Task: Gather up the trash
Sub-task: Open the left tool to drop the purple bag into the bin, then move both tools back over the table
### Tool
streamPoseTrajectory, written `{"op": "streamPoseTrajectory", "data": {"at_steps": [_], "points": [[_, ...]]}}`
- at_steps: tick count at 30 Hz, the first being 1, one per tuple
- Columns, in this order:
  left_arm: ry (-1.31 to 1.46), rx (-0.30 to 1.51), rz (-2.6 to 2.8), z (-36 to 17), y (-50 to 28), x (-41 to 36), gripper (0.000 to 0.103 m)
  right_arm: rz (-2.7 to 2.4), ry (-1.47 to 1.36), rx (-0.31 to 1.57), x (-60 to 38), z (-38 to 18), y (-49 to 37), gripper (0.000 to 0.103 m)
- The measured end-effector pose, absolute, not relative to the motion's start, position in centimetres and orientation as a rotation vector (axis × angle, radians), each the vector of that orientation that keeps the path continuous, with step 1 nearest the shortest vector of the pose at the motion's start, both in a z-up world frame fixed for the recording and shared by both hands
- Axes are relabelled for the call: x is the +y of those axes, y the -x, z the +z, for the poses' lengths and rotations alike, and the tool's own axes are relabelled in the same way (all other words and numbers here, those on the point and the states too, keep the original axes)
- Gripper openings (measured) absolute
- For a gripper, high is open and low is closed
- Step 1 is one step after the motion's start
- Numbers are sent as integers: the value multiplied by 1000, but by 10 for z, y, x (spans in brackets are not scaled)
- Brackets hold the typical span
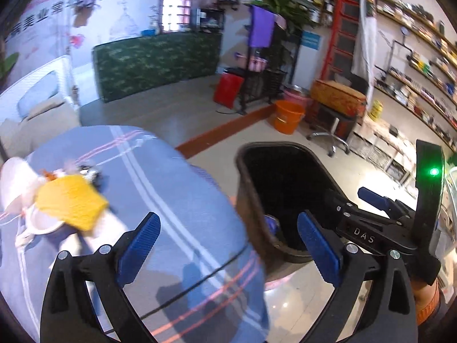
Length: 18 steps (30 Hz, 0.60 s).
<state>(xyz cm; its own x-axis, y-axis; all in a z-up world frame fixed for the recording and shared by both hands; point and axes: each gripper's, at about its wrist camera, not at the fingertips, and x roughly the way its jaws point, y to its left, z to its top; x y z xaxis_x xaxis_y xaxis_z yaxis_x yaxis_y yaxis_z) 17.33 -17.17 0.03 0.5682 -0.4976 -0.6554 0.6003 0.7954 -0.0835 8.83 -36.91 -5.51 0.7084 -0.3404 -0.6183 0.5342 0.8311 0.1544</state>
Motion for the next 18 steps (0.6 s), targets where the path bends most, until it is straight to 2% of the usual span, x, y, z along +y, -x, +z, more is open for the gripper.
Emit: {"op": "streamPoseTrajectory", "data": {"at_steps": [18], "points": [[-60,737,-388,-4,-179,-45,97,-221,-234,661,-263,-35,-143,82]]}}
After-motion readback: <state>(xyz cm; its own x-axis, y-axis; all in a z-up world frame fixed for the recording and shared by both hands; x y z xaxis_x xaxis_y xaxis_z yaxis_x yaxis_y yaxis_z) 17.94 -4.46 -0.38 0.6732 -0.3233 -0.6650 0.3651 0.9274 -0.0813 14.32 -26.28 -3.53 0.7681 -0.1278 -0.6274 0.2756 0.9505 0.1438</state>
